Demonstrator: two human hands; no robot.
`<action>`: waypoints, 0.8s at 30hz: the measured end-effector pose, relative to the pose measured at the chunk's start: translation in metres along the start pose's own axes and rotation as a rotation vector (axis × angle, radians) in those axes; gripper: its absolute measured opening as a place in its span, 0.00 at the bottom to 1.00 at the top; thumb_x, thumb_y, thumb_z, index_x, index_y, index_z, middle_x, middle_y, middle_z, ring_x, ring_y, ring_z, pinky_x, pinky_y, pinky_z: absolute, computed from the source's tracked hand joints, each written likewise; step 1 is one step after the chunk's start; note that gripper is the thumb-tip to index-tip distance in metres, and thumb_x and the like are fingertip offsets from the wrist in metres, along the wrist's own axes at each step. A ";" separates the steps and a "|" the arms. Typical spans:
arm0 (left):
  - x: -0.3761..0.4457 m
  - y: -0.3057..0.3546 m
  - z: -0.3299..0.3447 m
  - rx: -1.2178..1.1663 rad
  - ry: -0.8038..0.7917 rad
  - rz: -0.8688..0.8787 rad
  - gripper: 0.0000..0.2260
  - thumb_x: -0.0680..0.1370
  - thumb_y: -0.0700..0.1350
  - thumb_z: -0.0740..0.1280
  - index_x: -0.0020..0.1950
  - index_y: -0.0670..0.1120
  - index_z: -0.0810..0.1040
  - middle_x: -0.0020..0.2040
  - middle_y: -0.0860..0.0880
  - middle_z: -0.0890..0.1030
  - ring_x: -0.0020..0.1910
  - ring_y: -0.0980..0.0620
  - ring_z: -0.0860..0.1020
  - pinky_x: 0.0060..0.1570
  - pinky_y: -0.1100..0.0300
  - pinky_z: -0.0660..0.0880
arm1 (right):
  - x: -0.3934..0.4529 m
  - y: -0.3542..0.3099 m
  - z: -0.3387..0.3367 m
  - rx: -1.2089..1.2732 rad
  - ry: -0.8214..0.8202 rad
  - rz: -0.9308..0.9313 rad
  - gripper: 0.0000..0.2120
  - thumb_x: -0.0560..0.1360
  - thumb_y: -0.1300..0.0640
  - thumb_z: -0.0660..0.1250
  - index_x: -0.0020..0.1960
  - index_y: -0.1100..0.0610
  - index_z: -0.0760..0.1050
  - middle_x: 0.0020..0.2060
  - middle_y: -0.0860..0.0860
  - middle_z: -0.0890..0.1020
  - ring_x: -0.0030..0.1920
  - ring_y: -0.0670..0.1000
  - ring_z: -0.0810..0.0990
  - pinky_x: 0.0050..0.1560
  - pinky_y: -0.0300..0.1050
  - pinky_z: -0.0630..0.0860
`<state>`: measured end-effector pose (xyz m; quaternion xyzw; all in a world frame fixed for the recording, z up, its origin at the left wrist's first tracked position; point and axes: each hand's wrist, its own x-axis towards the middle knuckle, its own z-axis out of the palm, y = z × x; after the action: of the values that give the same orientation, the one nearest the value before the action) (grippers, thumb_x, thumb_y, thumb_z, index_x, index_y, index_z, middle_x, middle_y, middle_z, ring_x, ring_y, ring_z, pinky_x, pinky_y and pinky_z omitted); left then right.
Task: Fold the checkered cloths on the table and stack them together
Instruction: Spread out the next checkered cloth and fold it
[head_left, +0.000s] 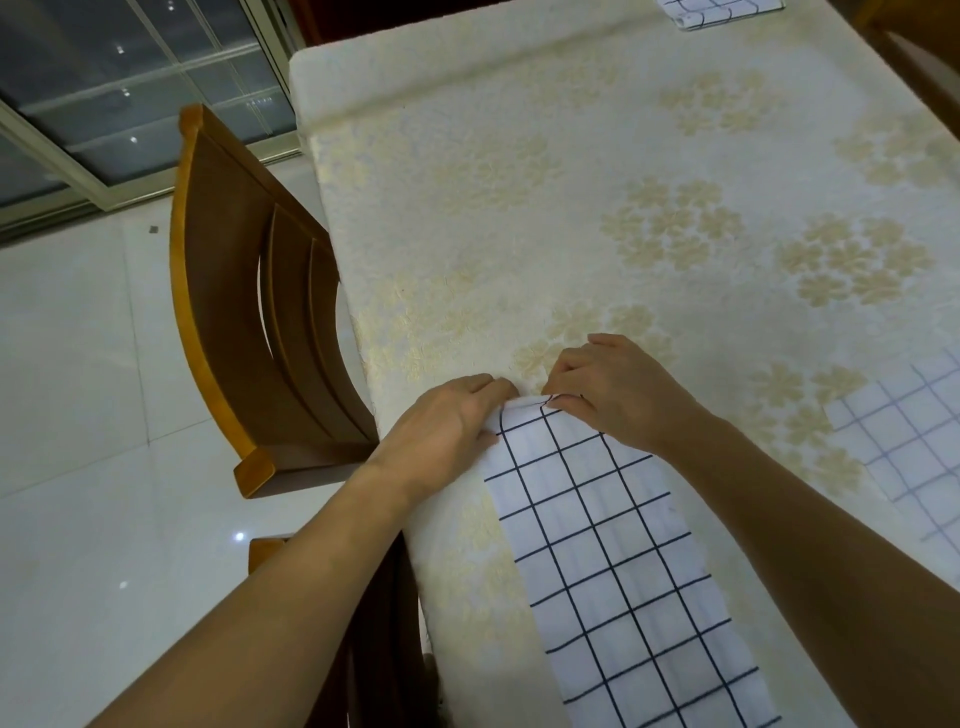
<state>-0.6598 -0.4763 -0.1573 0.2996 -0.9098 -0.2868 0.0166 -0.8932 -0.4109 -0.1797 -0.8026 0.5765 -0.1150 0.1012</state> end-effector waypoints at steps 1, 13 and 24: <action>0.000 -0.002 -0.002 -0.010 0.006 -0.011 0.18 0.76 0.36 0.68 0.65 0.46 0.76 0.56 0.49 0.80 0.54 0.49 0.78 0.51 0.53 0.76 | -0.001 0.000 -0.001 -0.002 -0.003 -0.003 0.05 0.75 0.57 0.72 0.50 0.52 0.85 0.45 0.48 0.85 0.44 0.51 0.83 0.64 0.55 0.72; 0.006 0.011 -0.003 0.070 0.007 -0.112 0.27 0.78 0.39 0.65 0.77 0.47 0.65 0.69 0.47 0.75 0.64 0.44 0.76 0.58 0.54 0.75 | -0.015 -0.012 -0.009 -0.135 0.060 -0.057 0.13 0.70 0.60 0.78 0.52 0.49 0.85 0.47 0.48 0.87 0.43 0.52 0.85 0.66 0.59 0.73; -0.019 0.049 0.011 0.201 -0.032 -0.132 0.31 0.79 0.30 0.57 0.81 0.44 0.54 0.80 0.44 0.59 0.75 0.44 0.66 0.71 0.57 0.63 | -0.045 -0.033 -0.008 -0.169 0.070 0.076 0.25 0.67 0.64 0.78 0.63 0.57 0.80 0.56 0.54 0.85 0.55 0.59 0.84 0.51 0.54 0.81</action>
<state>-0.6730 -0.4279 -0.1379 0.3543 -0.9124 -0.1996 -0.0470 -0.8804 -0.3580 -0.1653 -0.7812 0.6175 -0.0900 0.0172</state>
